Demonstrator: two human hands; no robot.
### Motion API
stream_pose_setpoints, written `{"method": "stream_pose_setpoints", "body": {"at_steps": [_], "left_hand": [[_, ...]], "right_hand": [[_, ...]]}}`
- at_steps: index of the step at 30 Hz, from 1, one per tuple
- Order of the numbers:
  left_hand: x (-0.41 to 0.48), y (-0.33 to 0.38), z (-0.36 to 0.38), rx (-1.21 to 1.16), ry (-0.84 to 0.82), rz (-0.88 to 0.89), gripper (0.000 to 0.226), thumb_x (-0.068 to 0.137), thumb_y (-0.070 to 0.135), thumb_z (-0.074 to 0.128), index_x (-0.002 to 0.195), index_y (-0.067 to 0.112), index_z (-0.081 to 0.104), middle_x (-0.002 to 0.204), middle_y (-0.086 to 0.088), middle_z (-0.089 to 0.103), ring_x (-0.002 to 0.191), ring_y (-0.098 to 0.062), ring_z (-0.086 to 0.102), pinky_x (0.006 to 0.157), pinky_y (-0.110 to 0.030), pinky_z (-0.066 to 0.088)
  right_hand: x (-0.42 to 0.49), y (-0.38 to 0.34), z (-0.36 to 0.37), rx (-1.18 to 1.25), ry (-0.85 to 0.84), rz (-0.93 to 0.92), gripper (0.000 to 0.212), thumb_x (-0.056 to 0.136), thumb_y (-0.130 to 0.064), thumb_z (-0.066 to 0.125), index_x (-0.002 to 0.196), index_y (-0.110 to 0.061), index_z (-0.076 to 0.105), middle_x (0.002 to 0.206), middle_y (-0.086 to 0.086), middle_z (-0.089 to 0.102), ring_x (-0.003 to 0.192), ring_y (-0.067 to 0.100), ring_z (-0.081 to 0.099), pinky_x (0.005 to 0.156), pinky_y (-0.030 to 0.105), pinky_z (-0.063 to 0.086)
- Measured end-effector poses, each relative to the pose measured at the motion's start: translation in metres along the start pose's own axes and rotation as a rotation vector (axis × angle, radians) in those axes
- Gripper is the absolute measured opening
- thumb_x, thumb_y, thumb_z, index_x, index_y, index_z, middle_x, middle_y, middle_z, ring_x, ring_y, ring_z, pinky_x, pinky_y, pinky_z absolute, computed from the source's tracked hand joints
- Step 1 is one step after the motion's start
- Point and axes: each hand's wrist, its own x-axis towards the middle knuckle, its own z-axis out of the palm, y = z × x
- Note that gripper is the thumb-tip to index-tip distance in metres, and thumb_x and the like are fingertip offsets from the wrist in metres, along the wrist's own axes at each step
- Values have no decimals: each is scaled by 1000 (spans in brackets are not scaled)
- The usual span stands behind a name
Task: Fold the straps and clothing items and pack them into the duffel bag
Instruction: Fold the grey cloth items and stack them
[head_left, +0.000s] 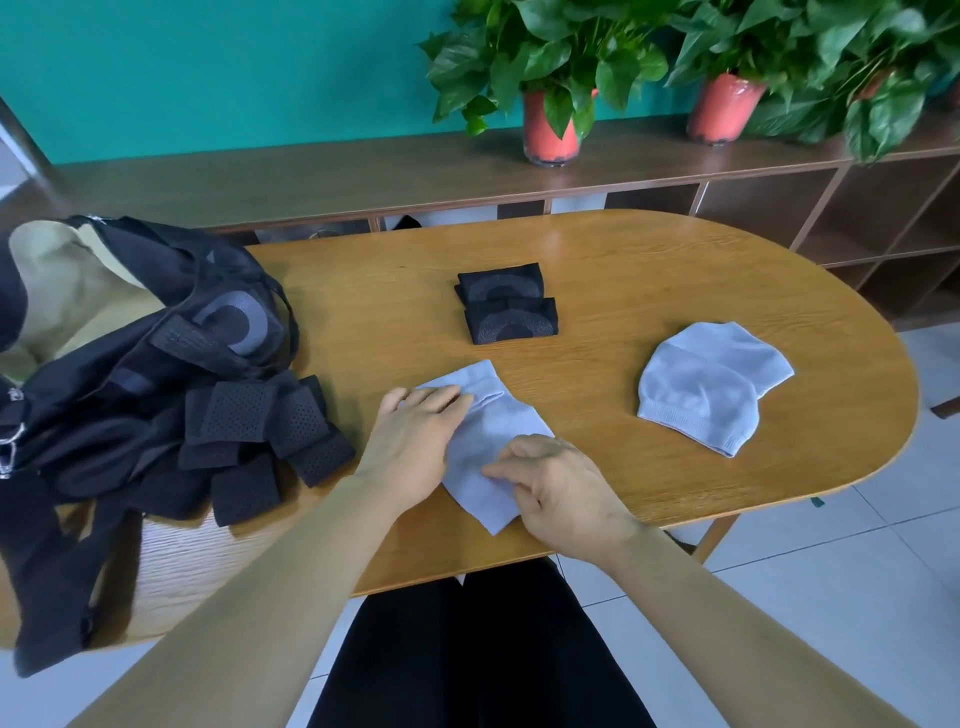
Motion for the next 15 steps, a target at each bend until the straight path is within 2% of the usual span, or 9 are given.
{"method": "stream_pose_setpoints", "body": {"at_steps": [3,5,8,10,12,15], "left_hand": [[-19,2,-2,-44,81,35,51,87,3,51,136,14,49,149,-5,41,137,-20,38,111,-36,13],[-37,9,1,-49,137,76,40,90,15,47,129,14,55,142,-7,50,130,-22,47,108,-37,19],[-59,27,2,-41,27,97,53,94,42,28,135,17,50,146,-5,45,134,-19,42,110,-35,14],[-68,36,0,-43,-50,75,69,92,54,11,146,20,35,156,-1,27,144,-14,25,114,-34,3],[-72,39,1,-46,-84,54,79,86,59,-2,151,22,22,160,3,14,147,-11,12,115,-36,-1],[-73,43,2,-58,-38,35,78,85,55,-6,150,24,26,158,5,21,145,-10,18,113,-37,2]], "right_hand": [[1,6,-13,-56,132,-7,47,71,-10,34,95,-14,74,93,0,68,82,26,64,73,33,52],[-1,15,-23,-144,160,34,46,71,-5,37,97,-15,74,104,2,68,92,28,64,72,36,51],[-10,20,-28,-192,-19,128,50,72,0,46,113,-18,69,127,3,61,116,26,56,90,42,47],[-19,18,-29,-198,-147,154,53,79,0,48,126,-21,61,141,-1,49,129,23,43,103,39,36],[-24,9,-28,-212,-202,162,52,84,-3,47,132,-21,55,147,-4,41,132,21,36,107,34,31],[-26,-16,-21,-254,-203,142,48,87,-8,39,132,-18,53,140,-2,48,120,24,42,100,34,38]]}}
